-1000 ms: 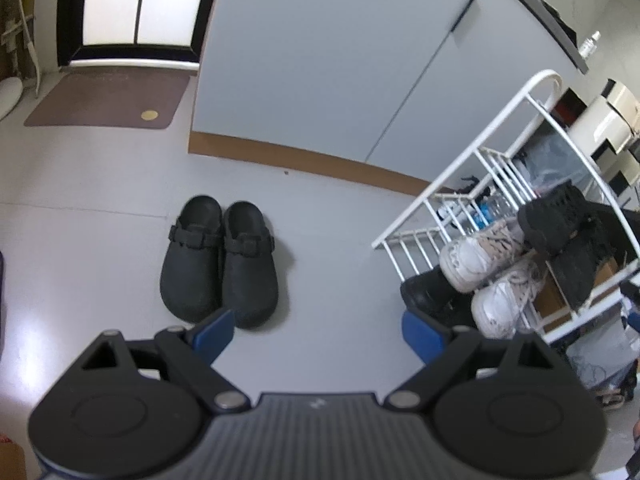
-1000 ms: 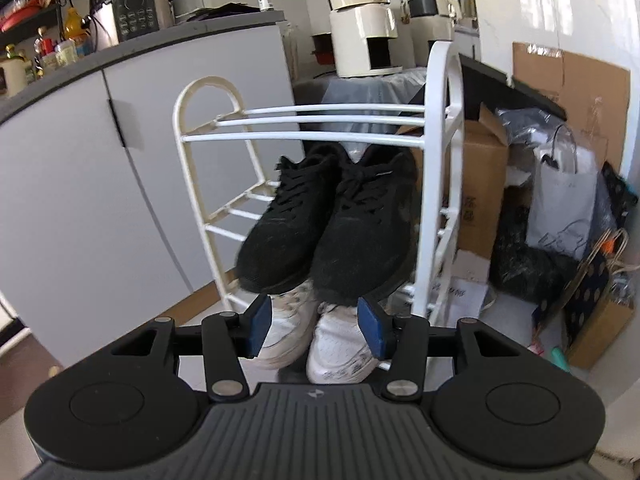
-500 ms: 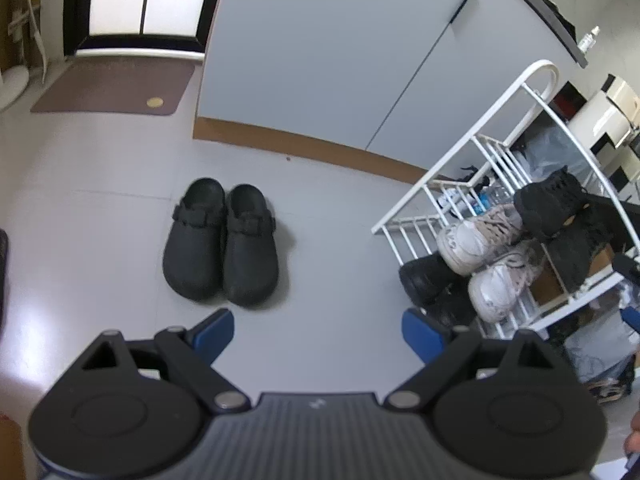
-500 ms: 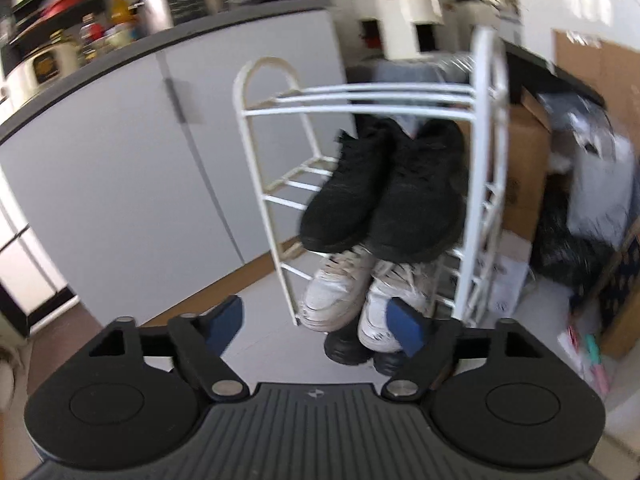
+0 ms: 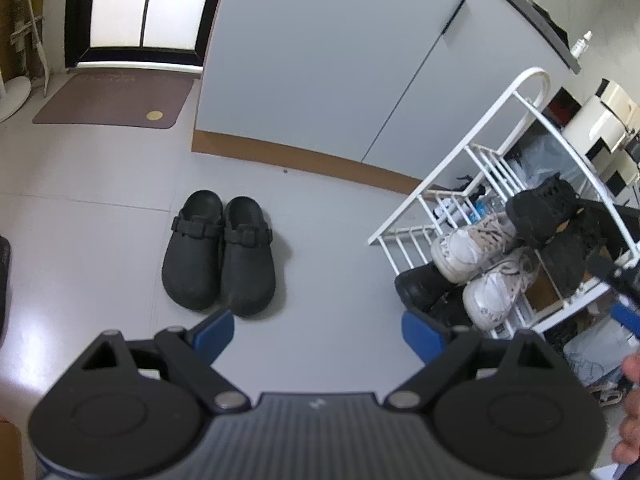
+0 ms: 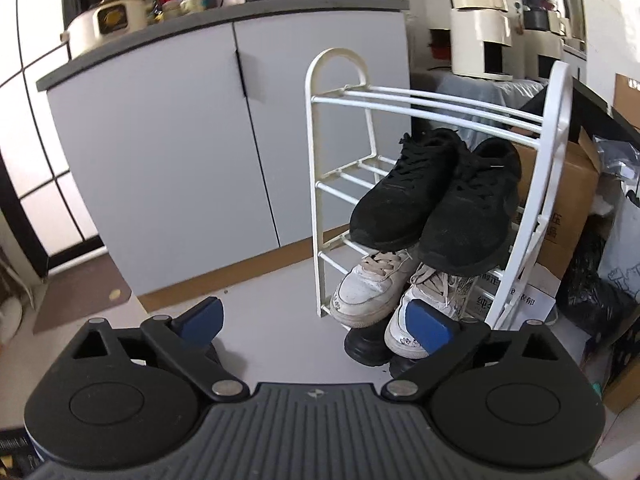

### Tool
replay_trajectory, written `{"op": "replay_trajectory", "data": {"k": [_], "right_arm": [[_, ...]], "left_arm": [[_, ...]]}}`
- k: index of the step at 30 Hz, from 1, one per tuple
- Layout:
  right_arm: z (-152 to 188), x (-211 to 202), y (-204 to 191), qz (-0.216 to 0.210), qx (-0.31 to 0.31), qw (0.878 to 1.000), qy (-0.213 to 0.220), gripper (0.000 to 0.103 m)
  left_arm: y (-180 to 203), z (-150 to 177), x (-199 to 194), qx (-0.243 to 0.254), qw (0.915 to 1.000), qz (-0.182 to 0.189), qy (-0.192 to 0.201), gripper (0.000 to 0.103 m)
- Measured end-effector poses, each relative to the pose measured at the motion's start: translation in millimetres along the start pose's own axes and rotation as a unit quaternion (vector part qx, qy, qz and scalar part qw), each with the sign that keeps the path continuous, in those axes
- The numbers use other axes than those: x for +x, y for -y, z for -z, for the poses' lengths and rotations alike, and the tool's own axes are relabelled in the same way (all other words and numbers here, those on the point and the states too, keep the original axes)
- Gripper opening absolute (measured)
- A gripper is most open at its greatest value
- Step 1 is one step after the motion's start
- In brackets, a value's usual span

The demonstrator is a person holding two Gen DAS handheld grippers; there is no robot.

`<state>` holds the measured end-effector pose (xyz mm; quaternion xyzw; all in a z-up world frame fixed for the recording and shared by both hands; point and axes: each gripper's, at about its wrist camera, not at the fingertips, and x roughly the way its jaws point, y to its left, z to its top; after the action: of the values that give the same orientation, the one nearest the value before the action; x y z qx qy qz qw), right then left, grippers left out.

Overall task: Organize scattered shoes
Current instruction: 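Move the right gripper down to the heels of the black clogs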

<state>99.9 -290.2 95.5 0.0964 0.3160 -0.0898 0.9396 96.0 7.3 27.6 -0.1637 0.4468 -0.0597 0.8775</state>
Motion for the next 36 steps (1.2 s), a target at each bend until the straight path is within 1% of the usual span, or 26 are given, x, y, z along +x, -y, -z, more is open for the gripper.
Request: {"op": "replay_trajectory", "data": {"k": [3, 6, 11, 14, 18, 21, 22, 24, 27, 33, 34, 36], "right_arm": [[1, 1, -2, -0.004, -0.008, 1.000, -0.005, 0.100], [1, 0, -3, -0.012, -0.012, 1.000, -0.007, 0.100], [1, -4, -7, -0.036, -0.021, 0.999, -0.013, 0.101], [3, -3, -8, -0.046, -0.034, 0.998, -0.022, 0.101], [4, -5, -7, -0.051, -0.033, 0.998, -0.027, 0.101], [5, -9, -12, -0.060, -0.049, 0.997, -0.026, 0.103], [4, -10, -14, -0.072, -0.050, 0.996, -0.028, 0.103], [4, -10, -15, -0.081, -0.050, 0.995, -0.031, 0.103], [3, -6, -18, -0.088, -0.046, 0.994, -0.040, 0.103], [4, 10, -26, -0.094, -0.050, 0.993, -0.059, 0.103], [4, 14, -28, -0.092, -0.054, 0.992, -0.063, 0.103], [4, 19, -29, -0.094, -0.055, 0.992, -0.068, 0.103]], "left_arm": [[-1, 0, -1, -0.004, 1.0000, -0.002, -0.001, 0.093], [-4, 3, -6, -0.007, 0.9999, -0.011, -0.005, 0.092], [-7, 5, -22, 0.012, 0.9996, -0.027, -0.002, 0.092], [-11, 4, -34, 0.011, 0.9992, -0.038, 0.004, 0.093], [-10, -2, -39, 0.009, 0.9994, -0.031, -0.010, 0.093], [-6, -5, -42, 0.029, 0.9984, -0.047, -0.011, 0.093], [-4, -6, -42, 0.035, 0.9979, -0.053, -0.010, 0.093], [-4, -10, -43, 0.035, 0.9979, -0.054, -0.006, 0.093], [-3, -12, -43, 0.035, 0.9981, -0.050, -0.004, 0.093], [-5, -14, -30, 0.062, 0.9971, -0.044, -0.004, 0.094], [-6, -14, -26, 0.069, 0.9966, -0.045, -0.004, 0.094], [-10, -11, -11, 0.092, 0.9934, -0.067, -0.008, 0.094]]}}
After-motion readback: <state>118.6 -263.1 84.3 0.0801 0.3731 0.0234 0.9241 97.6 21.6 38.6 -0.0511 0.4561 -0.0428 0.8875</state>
